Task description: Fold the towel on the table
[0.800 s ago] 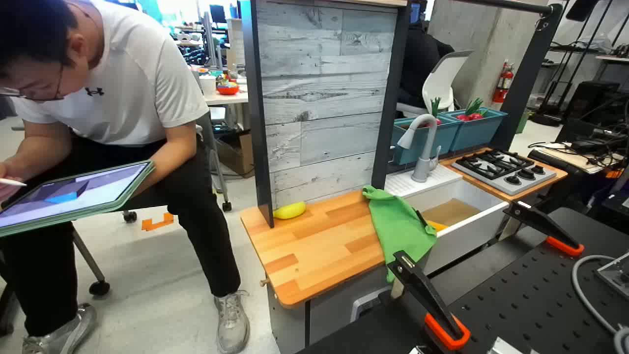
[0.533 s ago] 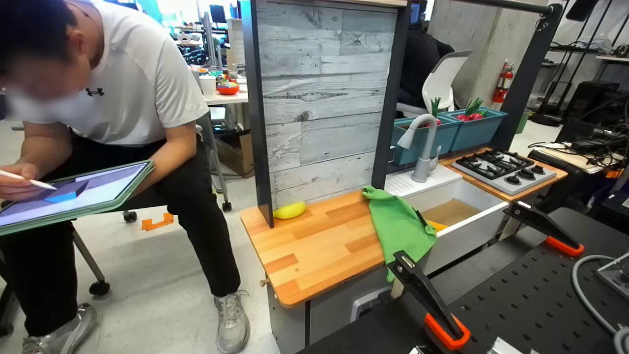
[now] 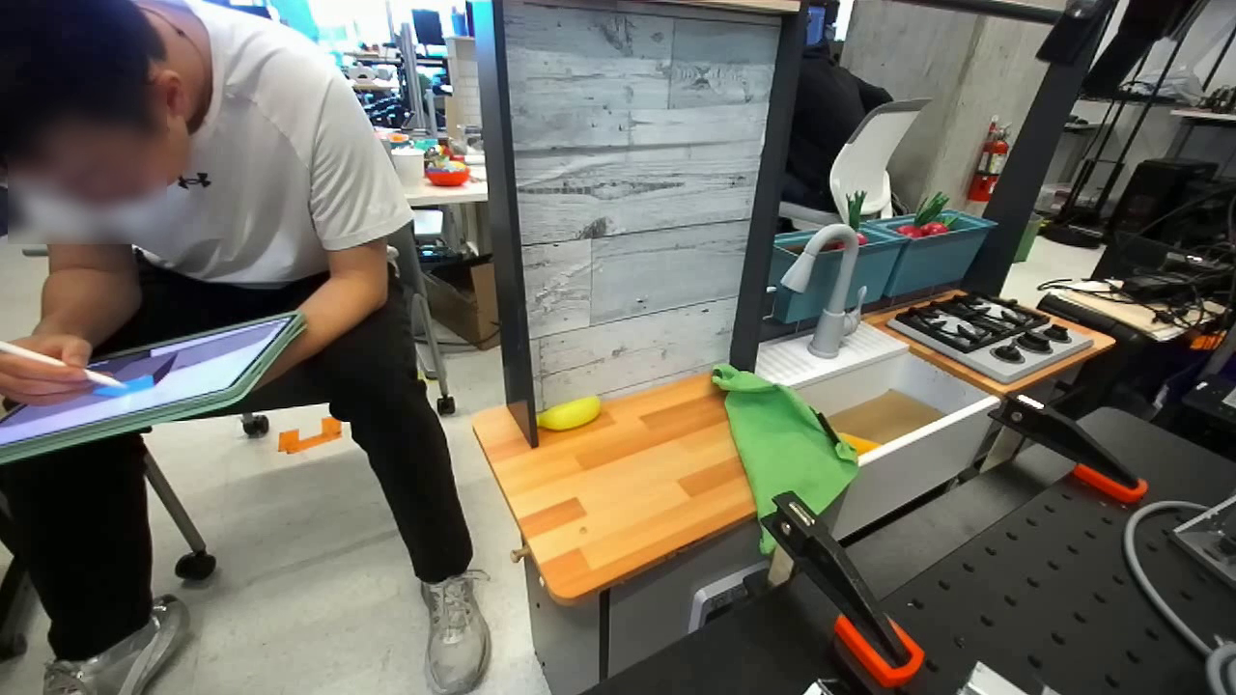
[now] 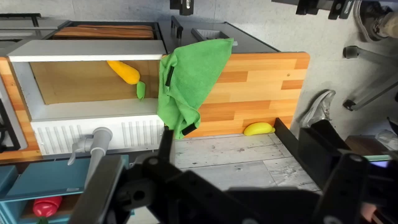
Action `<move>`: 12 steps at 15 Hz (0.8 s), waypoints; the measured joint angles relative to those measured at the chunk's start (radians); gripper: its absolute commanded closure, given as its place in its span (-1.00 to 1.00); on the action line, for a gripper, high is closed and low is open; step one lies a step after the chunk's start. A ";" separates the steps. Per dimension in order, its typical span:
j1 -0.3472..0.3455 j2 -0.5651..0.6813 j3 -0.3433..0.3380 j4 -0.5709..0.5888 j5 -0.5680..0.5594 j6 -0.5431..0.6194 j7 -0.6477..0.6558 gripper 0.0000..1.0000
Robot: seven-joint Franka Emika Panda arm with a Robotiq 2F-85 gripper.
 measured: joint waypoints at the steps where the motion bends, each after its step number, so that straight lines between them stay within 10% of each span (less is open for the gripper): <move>1: 0.000 0.039 -0.006 0.004 0.032 0.030 -0.018 -1.00; 12: -0.013 0.412 0.003 0.158 0.265 0.132 -0.135 -1.00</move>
